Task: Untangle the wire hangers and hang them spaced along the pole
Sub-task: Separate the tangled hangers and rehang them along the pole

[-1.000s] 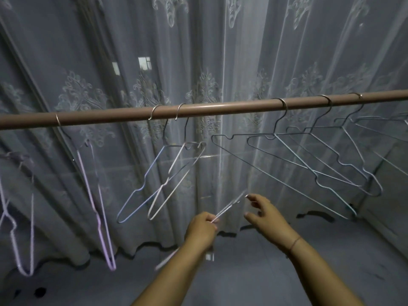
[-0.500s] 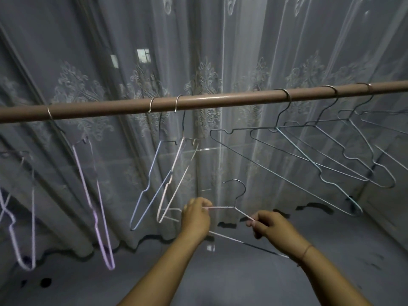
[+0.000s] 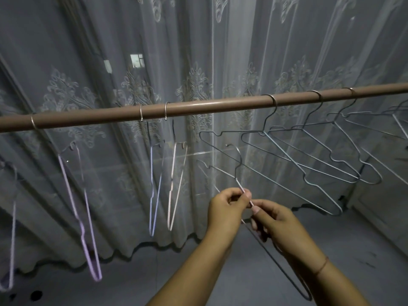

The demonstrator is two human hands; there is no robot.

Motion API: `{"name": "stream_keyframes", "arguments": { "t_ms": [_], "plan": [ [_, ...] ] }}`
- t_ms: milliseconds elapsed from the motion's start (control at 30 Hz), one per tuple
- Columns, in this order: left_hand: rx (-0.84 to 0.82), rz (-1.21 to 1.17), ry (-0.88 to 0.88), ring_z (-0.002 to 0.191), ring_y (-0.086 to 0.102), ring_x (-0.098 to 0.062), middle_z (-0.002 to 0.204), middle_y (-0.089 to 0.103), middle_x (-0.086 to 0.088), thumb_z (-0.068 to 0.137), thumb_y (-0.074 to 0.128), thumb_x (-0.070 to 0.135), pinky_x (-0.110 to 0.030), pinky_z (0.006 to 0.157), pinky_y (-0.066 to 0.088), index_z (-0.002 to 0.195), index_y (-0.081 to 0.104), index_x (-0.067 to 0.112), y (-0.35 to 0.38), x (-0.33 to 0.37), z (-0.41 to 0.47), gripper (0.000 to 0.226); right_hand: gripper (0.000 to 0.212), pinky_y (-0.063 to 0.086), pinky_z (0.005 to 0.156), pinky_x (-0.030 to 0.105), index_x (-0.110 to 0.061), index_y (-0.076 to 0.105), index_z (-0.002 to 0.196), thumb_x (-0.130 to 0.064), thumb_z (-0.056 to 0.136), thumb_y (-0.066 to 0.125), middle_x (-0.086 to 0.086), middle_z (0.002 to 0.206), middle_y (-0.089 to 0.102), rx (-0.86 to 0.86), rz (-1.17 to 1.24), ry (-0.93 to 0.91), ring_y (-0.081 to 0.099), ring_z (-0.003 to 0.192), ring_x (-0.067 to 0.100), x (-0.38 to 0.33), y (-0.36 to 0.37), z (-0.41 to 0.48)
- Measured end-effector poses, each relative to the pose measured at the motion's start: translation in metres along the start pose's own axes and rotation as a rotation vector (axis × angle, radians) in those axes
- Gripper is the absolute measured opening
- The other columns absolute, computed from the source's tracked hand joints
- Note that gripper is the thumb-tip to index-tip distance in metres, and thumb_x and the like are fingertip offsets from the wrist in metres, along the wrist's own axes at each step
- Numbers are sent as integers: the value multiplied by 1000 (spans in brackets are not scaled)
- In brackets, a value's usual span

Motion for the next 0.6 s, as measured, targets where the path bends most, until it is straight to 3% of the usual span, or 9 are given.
{"name": "stream_keyframes", "arguments": {
  "t_ms": [100, 233, 433, 533, 600],
  "plan": [
    [19, -43, 47, 65, 64, -4, 71, 67, 1, 86, 64, 14, -21, 71, 53, 84, 68, 15, 2, 20, 4, 5, 23, 43, 44, 22, -3, 66, 93, -6, 93, 43, 7, 56, 60, -28, 117, 53, 52, 50, 16, -13, -6, -7],
    [-2, -118, 102, 58, 59, -5, 63, 64, 5, 87, 61, 9, -13, 62, 51, 93, 67, 7, 7, 52, 18, 8, 23, 46, 46, 23, -3, 63, 98, -6, 93, 41, 12, 60, 61, -61, 172, 5, 54, 51, 16, -38, -8, -14],
    [45, -154, 112, 49, 52, -2, 62, 59, 2, 89, 59, 12, -13, 57, 48, 86, 65, 9, 20, 89, 41, 8, 23, 43, 43, 20, -3, 61, 99, -6, 95, 38, 7, 56, 59, -55, 164, -72, 50, 47, 14, -70, -7, 11],
    [76, -137, 68, 60, 53, -9, 68, 61, -1, 89, 58, 11, -21, 66, 48, 95, 67, 4, 22, 91, 48, 12, 22, 42, 42, 19, -3, 60, 98, -6, 95, 38, 5, 52, 59, -41, 181, -54, 49, 43, 12, -68, -5, 25],
    [89, -48, 70, 76, 60, -11, 83, 66, -3, 88, 60, 16, -25, 79, 49, 110, 65, 5, 17, 88, 44, 25, 22, 41, 41, 19, -2, 59, 100, -7, 96, 38, 5, 52, 59, -30, 183, -16, 48, 42, 12, -62, -5, 31]
  ]
}}
Point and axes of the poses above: each hand's wrist, its own z-axis towards the middle knuckle, its own y-axis out of the palm, x = y × z, the point moved 1 cm from there along z, towards the middle knuckle
